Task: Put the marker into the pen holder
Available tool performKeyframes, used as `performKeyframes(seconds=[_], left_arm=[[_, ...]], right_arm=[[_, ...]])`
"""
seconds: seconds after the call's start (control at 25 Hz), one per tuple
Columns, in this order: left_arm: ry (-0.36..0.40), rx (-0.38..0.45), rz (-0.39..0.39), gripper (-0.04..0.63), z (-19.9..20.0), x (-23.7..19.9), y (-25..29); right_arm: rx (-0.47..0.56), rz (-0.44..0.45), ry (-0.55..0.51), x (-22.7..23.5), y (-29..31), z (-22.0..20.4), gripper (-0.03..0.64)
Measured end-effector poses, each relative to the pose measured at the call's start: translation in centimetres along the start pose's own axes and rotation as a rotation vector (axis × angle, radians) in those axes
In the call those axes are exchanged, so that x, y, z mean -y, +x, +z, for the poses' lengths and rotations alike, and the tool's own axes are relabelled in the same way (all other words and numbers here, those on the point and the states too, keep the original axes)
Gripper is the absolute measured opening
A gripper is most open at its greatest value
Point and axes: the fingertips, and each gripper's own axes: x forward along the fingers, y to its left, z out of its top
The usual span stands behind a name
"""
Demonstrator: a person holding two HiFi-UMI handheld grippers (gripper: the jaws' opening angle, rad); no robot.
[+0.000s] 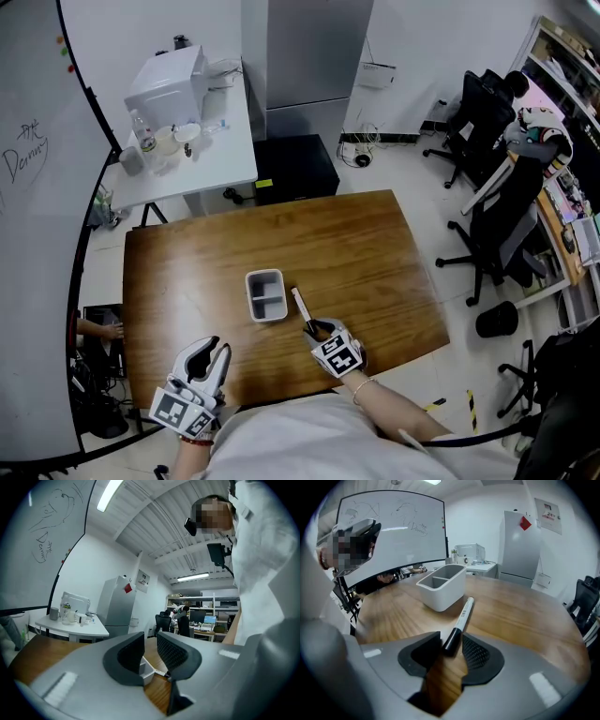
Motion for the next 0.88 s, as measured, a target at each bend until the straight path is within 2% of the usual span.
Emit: performKeyframes(seconds=[0.48, 0.6, 0.88], left_arm=[[-0.018, -0.004, -0.008, 0.058, -0.2, 0.1, 0.8], [-0.018, 0.0, -0.007, 0.058, -0.1, 0.1, 0.8], [-0.032, 0.007, 0.01, 0.058, -0.2, -0.2, 0.5]], right_arm=[[-0.013, 0.014, 0.012, 0.5, 0.0, 0.0, 0.083], [0.016, -0.008, 0.021, 1.5, 0.0, 0.0, 0.071], [0.054, -0.05, 0.116, 3.7, -2.5, 0.2, 0.066]])
